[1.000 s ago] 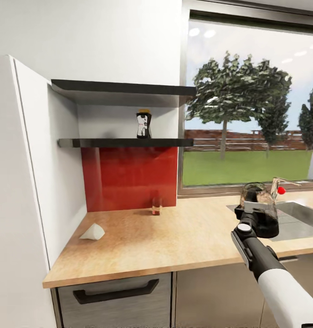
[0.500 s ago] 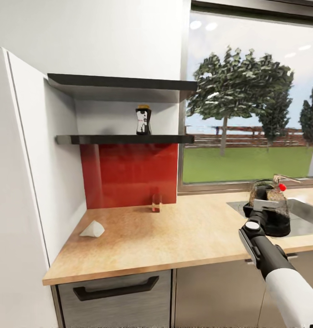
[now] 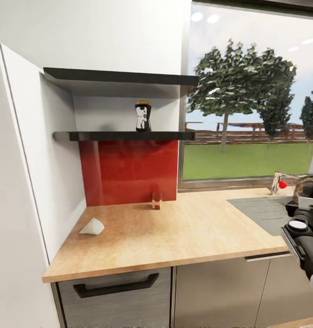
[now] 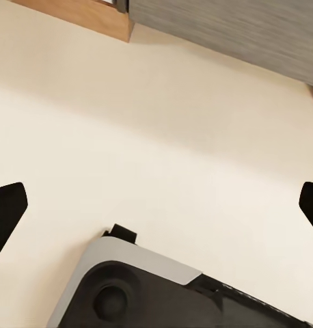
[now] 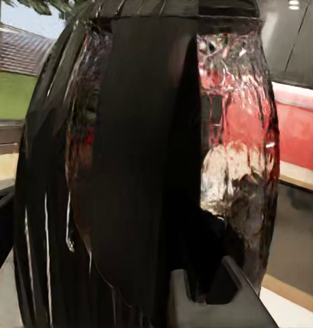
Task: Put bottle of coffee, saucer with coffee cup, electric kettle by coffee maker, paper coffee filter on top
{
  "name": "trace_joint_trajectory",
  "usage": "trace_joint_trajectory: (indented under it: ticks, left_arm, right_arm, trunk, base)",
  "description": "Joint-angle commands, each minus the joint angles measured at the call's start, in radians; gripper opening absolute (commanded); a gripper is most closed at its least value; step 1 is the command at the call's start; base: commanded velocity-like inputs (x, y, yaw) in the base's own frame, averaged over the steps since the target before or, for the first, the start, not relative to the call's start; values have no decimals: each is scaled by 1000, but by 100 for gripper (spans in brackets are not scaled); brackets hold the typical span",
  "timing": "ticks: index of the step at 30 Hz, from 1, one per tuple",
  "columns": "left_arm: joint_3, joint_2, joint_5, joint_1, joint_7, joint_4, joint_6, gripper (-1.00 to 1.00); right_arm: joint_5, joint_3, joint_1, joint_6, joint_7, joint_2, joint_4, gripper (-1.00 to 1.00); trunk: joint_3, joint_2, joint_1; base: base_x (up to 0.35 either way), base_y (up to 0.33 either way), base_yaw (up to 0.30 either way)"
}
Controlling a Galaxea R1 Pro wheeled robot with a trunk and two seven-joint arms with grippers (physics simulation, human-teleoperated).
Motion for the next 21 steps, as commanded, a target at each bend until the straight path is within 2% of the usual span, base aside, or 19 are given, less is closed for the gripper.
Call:
trace_joint_trajectory:
  ticks: [1, 3, 4, 8, 10, 11, 12, 15, 16, 17, 19, 20, 21]
  left_arm:
    - [5, 0, 0, -1, -4, 1, -3, 100]
    - [5, -1, -3, -1, -4, 2, -2, 100]
    - [5, -1, -4, -1, -4, 2, -2, 100]
    - [4, -1, -8, -1, -4, 2, 0, 100]
    - [4, -1, -8, -1, -4, 2, 1, 100]
    - [4, -1, -9, -1, -4, 2, 2, 100]
    - [4, -1, -9, -1, -4, 2, 3, 100]
    - [4, -1, -9, -1, -4, 2, 8, 100]
    - [4, -1, -9, -1, -4, 2, 9, 100]
    - [4, -1, -9, -1, -4, 2, 10, 100]
    - [4, -1, -9, -1, -3, 2, 10, 100]
    - [5, 0, -7, -1, -4, 1, 3, 100]
    - [5, 0, -6, -1, -3, 1, 2, 100]
  right_arm:
    - [6, 2, -1, 7, -2, -16, -1, -100]
    - [4, 2, -1, 9, 3, -55, 37, -100]
    - [3, 2, -1, 10, 14, -65, 76, -100]
    - [6, 3, -1, 2, 157, -95, 271, -100]
    - [10, 4, -1, -26, 208, -133, 381, -100]
    - [11, 6, -1, -62, 226, -161, 447, -100]
    - [10, 6, -1, -73, 230, -170, 465, -100]
    - [12, 10, -1, -111, 250, -224, 573, -100]
    - [21, 13, -1, -122, 256, -238, 619, -100]
    - [78, 15, -1, -208, 276, -268, 758, -100]
    - [116, 17, 0, -266, 289, -291, 818, -100]
    - [144, 17, 86, -296, 396, -286, 854, -100]
    - [147, 18, 117, -299, 440, -271, 856, -100]
  trunk:
    - [-3, -1, 0]
    - [-6, -1, 0]
    - [-8, -1, 0]
    - [-14, -1, 0]
    - [-18, -1, 0]
    - [-19, -1, 0]
    - [-21, -1, 0]
    - [-26, -1, 0]
    - [-27, -1, 0]
    - [-29, -1, 0]
    - [-31, -1, 0]
    - [-32, -1, 0]
    - [-32, -1, 0]
  base:
    - [0, 0, 0]
    - [-17, -71, 0]
    - [-69, -171, 0]
    - [-147, -221, 0]
    - [-190, -240, 0]
    - [-198, -244, 0]
    - [-199, -244, 0]
    - [-202, -245, 0]
    - [-197, -246, 0]
    - [-133, -243, 0]
    - [-70, -174, 0]
    - [-9, -23, 0]
    - [-6, -15, 0]
